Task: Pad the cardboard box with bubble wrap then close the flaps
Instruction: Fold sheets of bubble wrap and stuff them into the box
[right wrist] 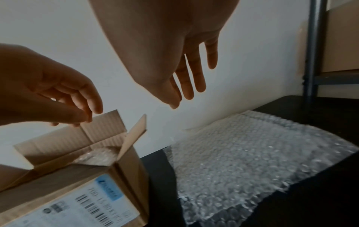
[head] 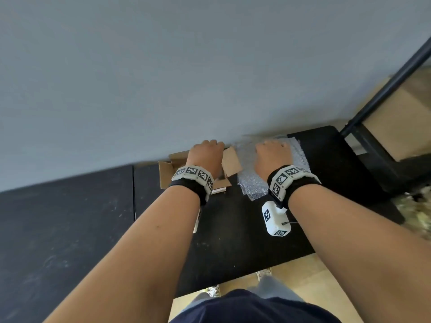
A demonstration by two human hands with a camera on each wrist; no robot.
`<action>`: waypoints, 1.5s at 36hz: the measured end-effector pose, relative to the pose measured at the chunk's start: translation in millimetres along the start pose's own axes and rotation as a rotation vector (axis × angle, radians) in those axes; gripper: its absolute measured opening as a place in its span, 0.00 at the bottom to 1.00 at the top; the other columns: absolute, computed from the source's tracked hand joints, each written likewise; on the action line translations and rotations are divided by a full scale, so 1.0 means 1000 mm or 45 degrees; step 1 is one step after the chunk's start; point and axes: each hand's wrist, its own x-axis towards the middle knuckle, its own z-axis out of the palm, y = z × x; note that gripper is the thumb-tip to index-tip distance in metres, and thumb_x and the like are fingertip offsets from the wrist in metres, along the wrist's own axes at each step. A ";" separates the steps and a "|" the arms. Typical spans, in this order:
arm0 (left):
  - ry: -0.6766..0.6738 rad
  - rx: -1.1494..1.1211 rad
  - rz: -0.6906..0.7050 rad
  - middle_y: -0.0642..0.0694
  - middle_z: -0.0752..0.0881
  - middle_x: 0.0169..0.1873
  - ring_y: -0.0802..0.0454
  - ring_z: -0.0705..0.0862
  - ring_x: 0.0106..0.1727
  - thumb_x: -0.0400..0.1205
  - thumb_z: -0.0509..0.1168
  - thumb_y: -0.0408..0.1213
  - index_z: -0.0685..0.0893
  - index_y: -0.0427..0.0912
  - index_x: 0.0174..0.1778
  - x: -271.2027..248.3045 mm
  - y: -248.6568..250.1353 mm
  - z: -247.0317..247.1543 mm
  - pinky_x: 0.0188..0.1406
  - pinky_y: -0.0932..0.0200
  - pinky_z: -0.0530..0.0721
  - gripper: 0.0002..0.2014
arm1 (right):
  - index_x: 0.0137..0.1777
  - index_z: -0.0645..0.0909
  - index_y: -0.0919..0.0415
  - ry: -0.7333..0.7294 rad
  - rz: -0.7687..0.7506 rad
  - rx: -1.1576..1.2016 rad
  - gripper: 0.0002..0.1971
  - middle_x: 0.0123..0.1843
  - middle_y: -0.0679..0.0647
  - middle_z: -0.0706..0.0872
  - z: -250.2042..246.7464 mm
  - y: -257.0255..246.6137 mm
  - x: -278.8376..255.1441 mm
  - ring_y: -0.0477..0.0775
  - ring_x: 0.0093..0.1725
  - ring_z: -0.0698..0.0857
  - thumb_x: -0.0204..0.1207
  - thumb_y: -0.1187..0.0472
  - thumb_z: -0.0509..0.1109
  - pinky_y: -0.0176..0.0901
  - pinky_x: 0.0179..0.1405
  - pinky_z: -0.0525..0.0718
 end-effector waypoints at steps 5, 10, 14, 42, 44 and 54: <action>0.052 0.010 0.060 0.44 0.80 0.55 0.43 0.80 0.58 0.78 0.61 0.27 0.78 0.41 0.60 0.016 0.038 -0.002 0.53 0.52 0.78 0.15 | 0.58 0.82 0.58 -0.029 0.077 0.027 0.12 0.60 0.57 0.85 0.011 0.039 -0.002 0.60 0.62 0.82 0.78 0.63 0.62 0.54 0.64 0.75; 0.061 -0.023 0.064 0.43 0.80 0.53 0.44 0.79 0.56 0.78 0.59 0.26 0.78 0.40 0.57 0.035 0.081 0.001 0.54 0.53 0.78 0.13 | 0.64 0.78 0.58 -0.092 0.083 0.056 0.14 0.63 0.56 0.83 0.030 0.084 -0.001 0.59 0.66 0.79 0.80 0.60 0.61 0.55 0.68 0.71; 0.058 -0.046 0.036 0.46 0.80 0.56 0.45 0.79 0.60 0.79 0.59 0.27 0.78 0.42 0.60 0.043 0.117 0.015 0.50 0.56 0.73 0.14 | 0.66 0.76 0.57 -0.147 0.071 0.091 0.15 0.65 0.57 0.81 0.048 0.119 -0.001 0.60 0.66 0.78 0.80 0.61 0.61 0.55 0.65 0.72; -0.367 -0.223 -0.423 0.45 0.76 0.72 0.41 0.79 0.68 0.81 0.57 0.23 0.74 0.42 0.72 0.044 0.171 0.121 0.61 0.46 0.81 0.23 | 0.67 0.76 0.56 -0.230 -0.491 0.348 0.20 0.66 0.55 0.77 0.150 0.147 0.007 0.58 0.66 0.76 0.77 0.52 0.71 0.52 0.66 0.76; -0.377 -0.209 -0.441 0.45 0.79 0.68 0.41 0.82 0.64 0.81 0.57 0.25 0.77 0.41 0.68 0.044 0.170 0.121 0.55 0.46 0.83 0.19 | 0.68 0.76 0.57 -0.225 -0.493 0.362 0.21 0.66 0.55 0.78 0.151 0.148 0.008 0.58 0.66 0.76 0.77 0.52 0.71 0.52 0.67 0.75; -0.235 -0.086 -0.388 0.41 0.85 0.50 0.38 0.85 0.50 0.83 0.56 0.30 0.80 0.38 0.53 0.045 0.183 0.104 0.41 0.50 0.77 0.09 | 0.64 0.80 0.56 -0.027 -0.493 0.379 0.20 0.62 0.53 0.80 0.142 0.139 0.010 0.57 0.65 0.76 0.75 0.47 0.69 0.52 0.67 0.70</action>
